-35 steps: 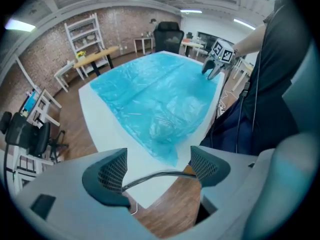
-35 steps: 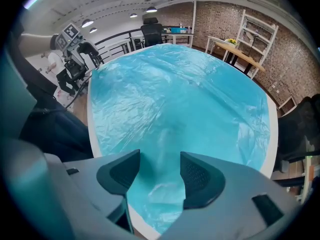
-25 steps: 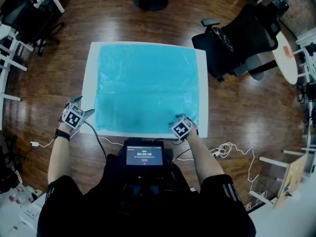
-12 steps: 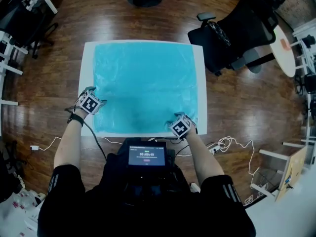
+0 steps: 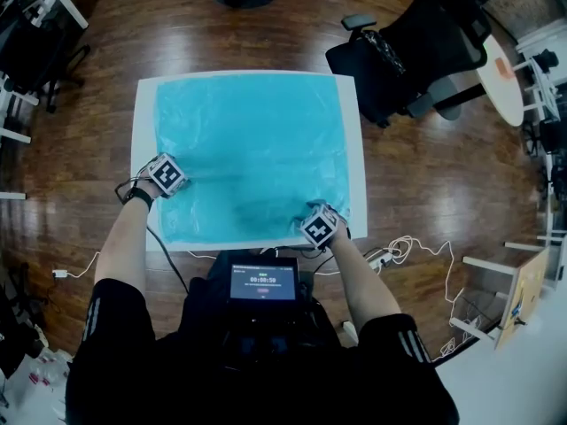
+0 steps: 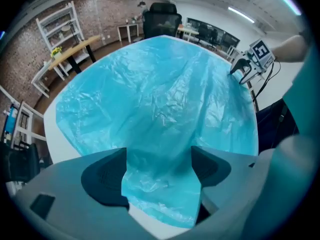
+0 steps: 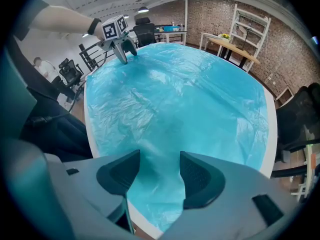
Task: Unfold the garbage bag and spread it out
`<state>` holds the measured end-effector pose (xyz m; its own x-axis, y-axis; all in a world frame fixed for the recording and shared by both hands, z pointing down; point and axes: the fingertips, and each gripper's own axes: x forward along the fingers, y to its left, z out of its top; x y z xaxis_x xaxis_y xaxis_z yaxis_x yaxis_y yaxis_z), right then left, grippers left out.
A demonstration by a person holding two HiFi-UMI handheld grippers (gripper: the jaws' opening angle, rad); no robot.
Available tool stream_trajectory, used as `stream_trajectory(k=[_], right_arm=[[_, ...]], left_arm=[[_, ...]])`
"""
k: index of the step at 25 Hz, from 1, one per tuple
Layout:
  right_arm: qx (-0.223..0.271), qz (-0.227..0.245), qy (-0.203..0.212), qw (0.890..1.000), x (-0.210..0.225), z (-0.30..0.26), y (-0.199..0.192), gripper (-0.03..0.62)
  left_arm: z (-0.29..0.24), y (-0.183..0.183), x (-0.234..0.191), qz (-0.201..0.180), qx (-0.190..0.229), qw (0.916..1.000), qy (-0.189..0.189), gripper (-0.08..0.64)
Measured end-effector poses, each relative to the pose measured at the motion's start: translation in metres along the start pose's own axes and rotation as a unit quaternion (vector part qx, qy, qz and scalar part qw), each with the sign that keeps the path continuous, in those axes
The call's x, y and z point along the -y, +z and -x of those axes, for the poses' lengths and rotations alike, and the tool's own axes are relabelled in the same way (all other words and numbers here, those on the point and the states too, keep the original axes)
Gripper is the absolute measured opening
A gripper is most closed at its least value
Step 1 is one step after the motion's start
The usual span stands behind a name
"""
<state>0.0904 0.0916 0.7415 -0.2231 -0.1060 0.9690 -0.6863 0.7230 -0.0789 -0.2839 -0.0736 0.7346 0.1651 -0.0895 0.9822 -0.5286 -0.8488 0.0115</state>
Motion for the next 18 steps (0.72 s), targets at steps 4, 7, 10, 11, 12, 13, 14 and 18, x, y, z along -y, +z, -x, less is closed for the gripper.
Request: stream_trajectory(k=[4, 7, 10, 11, 12, 13, 14, 18], right_arm=[[0.003, -0.002, 0.0, 1.0, 0.001, 0.001, 0.001, 0.29], [0.005, -0.005, 0.0, 1.0, 0.002, 0.002, 0.002, 0.29], [0.007, -0.008, 0.0, 1.0, 0.003, 0.003, 0.003, 0.288], [0.007, -0.01, 0.0, 1.0, 0.003, 0.003, 0.003, 0.29], [0.006, -0.011, 0.001, 1.0, 0.003, 0.003, 0.002, 0.29], [0.006, -0.012, 0.001, 1.0, 0.002, 0.002, 0.001, 0.29], [0.006, -0.012, 0.001, 1.0, 0.002, 0.002, 0.001, 0.29], [0.012, -0.011, -0.011, 1.0, 0.007, 0.007, 0.003, 0.296]], left_arm=[[-0.003, -0.008, 0.008, 0.028, -0.018, 0.9983, -0.048, 0.423], [-0.007, -0.01, 0.0, 0.021, -0.018, 0.9989, -0.039, 0.433], [-0.005, -0.008, 0.006, 0.021, -0.018, 0.9981, -0.056, 0.444], [-0.006, -0.006, 0.005, 0.017, -0.015, 0.9982, -0.055, 0.448], [-0.006, -0.007, 0.005, 0.015, -0.017, 0.9984, -0.053, 0.45], [-0.005, -0.009, 0.004, 0.015, -0.023, 0.9984, -0.05, 0.454], [-0.005, -0.011, 0.004, 0.017, -0.027, 0.9982, -0.051, 0.456], [-0.007, -0.005, 0.01, 0.015, -0.007, 0.998, -0.062, 0.456]])
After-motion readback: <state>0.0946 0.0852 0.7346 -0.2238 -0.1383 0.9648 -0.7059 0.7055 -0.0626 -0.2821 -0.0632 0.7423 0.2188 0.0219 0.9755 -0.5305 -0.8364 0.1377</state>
